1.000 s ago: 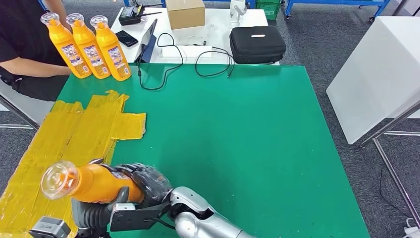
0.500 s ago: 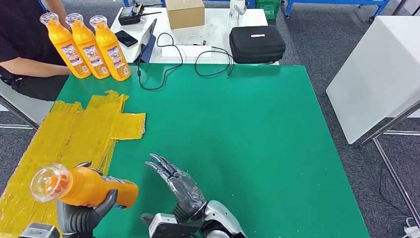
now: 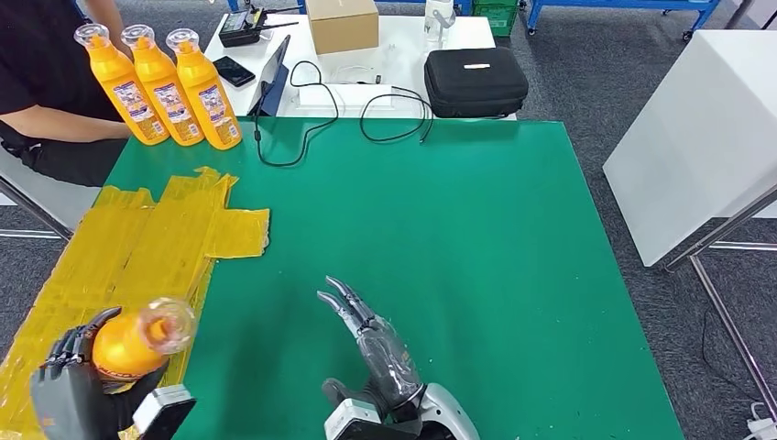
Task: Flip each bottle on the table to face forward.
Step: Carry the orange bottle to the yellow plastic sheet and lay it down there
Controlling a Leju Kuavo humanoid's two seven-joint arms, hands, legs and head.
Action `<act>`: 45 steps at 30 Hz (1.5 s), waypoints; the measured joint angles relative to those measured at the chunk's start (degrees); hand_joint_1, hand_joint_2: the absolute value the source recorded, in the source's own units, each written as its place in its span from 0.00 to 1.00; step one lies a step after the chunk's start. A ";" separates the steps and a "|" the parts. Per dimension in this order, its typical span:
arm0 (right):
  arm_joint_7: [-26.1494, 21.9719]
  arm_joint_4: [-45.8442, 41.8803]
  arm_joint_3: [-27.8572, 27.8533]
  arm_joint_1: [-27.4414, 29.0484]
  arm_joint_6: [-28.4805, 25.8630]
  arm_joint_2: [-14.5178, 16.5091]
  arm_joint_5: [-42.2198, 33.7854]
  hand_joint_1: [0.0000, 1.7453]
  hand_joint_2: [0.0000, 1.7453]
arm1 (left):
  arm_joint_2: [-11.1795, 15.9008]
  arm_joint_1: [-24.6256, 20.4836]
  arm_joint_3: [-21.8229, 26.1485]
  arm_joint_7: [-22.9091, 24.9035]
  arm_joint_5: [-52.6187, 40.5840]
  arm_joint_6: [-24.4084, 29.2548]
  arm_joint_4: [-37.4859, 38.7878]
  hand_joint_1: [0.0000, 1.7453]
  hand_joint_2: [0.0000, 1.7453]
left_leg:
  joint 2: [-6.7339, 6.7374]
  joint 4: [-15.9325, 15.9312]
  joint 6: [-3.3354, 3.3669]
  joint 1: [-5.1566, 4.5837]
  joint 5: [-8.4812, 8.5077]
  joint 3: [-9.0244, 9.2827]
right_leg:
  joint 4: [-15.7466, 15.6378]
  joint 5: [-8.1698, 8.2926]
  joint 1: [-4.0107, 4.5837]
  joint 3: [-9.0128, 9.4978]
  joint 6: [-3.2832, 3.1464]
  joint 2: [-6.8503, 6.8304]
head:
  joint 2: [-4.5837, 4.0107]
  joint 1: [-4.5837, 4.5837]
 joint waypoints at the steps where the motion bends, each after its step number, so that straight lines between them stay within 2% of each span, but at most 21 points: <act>1: -0.21 -0.03 -0.13 0.02 -0.27 -0.20 -0.45 0.00 0.00 | -0.01 -0.82 1.79 -0.19 -4.30 1.60 0.16 1.00 1.00 | 0.00 0.00 0.00 0.00 0.00 0.01 | 0.00 0.00 0.00 0.01 0.00 0.00 | 0.00 0.01; 7: -1.13 -0.01 -0.45 -0.20 -1.61 -1.16 -2.61 0.00 0.00 | -0.08 -4.46 9.16 -1.13 -14.84 2.57 0.49 1.00 1.00 | 0.06 0.00 -0.01 0.02 0.01 0.04 | 0.01 0.01 0.01 0.01 -0.02 0.01 | 0.00 -0.01; 11: -1.17 0.43 -0.45 -0.93 -2.20 -1.69 -3.67 0.00 0.00 | -0.15 -6.11 11.10 -0.59 -21.07 2.57 0.89 1.00 1.00 | 0.05 0.00 -0.01 0.01 0.01 0.04 | 0.01 0.01 0.01 0.03 -0.02 0.01 | 0.00 0.00; 16: -1.21 1.26 -0.40 -1.76 -2.36 -2.16 -4.31 0.00 0.00 | -0.18 -7.22 11.22 1.65 -25.80 2.59 2.05 1.00 1.00 | 0.06 0.00 -0.01 0.00 0.01 0.03 | 0.01 0.01 0.00 0.03 -0.01 0.01 | 0.00 0.01; 39: -1.29 2.50 -0.37 -2.13 -2.46 -2.58 -4.39 0.00 0.00 | -0.18 -7.50 11.20 1.95 -26.19 2.60 2.98 1.00 1.00 | 0.06 0.00 -0.01 0.01 0.01 0.02 | 0.01 0.01 0.00 0.01 -0.01 0.01 | 0.00 0.01; 42: -1.24 2.57 -0.25 -2.23 -2.80 -2.64 -4.93 0.00 0.00 | -0.04 -7.40 10.86 3.28 -26.96 2.60 3.22 1.00 1.00 | 0.06 0.00 -0.01 0.01 0.01 0.02 | 0.01 0.01 0.01 0.01 -0.01 0.01 | 0.00 0.00; 45: -1.22 2.83 0.01 -2.53 -3.20 -2.73 -5.40 0.00 0.00 | 1.28 -6.81 9.44 6.09 -27.72 2.60 4.04 1.00 1.00 | 0.06 0.00 -0.01 0.01 0.01 0.02 | 0.01 0.01 0.01 0.01 -0.01 0.01 | 0.00 0.00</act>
